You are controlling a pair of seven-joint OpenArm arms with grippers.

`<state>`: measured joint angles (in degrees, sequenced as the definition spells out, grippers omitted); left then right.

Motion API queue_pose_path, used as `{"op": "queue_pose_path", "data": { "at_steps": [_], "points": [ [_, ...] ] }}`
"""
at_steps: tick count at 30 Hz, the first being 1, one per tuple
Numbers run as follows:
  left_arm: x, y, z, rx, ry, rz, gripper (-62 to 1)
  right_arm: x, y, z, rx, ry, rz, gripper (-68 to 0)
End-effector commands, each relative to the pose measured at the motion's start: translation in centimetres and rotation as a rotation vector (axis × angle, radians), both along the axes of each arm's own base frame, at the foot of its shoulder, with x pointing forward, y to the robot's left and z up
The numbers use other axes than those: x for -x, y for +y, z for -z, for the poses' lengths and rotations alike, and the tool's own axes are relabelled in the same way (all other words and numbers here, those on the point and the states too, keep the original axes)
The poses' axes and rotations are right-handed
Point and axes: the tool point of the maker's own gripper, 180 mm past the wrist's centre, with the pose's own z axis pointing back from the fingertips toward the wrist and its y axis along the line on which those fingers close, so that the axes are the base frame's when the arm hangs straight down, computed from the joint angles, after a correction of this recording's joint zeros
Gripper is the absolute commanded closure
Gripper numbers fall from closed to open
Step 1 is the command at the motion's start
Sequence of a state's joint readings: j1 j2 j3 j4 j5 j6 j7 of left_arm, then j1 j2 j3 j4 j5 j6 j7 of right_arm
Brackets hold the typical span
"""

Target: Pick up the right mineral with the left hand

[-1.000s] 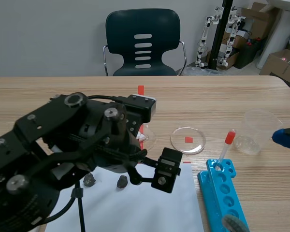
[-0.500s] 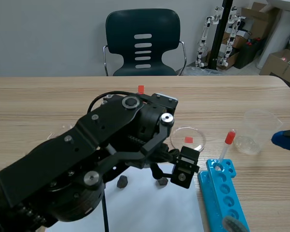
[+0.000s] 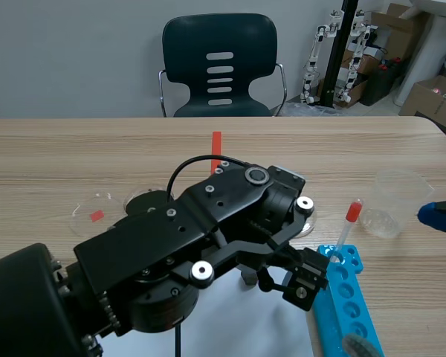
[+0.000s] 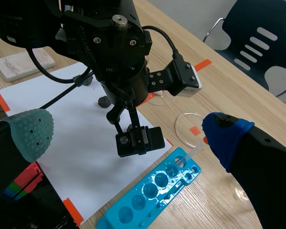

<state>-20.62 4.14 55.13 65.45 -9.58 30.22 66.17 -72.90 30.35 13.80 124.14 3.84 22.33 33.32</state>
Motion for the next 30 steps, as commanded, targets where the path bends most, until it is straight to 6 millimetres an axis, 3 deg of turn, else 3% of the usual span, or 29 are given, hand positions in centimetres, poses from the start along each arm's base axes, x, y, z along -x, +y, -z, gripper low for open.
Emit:
{"op": "queue_pose_path", "data": {
  "at_steps": [1, 8, 13, 21, 30],
  "points": [
    [-0.6, -0.8, -0.6, 0.021, -0.009, -0.003, -62.3, -0.1, 0.3, -0.6, -0.019, -0.016, -0.012, -67.9],
    [-0.9, -1.7, 0.0, 0.033, 0.014, 0.009, -62.3, -0.2, 0.3, -0.6, -0.018, -0.021, -0.012, -67.9],
    [-1.2, -2.3, 0.3, 0.042, 0.005, 0.012, -56.2, -0.3, 0.2, -0.6, -0.013, -0.021, -0.01, -67.9],
    [-1.3, -0.6, 2.4, -0.019, 0.061, -0.011, -56.3, -0.3, 0.2, -0.6, -0.014, -0.021, -0.011, -67.9],
    [-1.1, 0.0, 3.0, -0.041, 0.095, -0.017, -56.2, -0.3, 0.2, -0.6, -0.016, -0.02, -0.01, -67.9]
  ]
}}
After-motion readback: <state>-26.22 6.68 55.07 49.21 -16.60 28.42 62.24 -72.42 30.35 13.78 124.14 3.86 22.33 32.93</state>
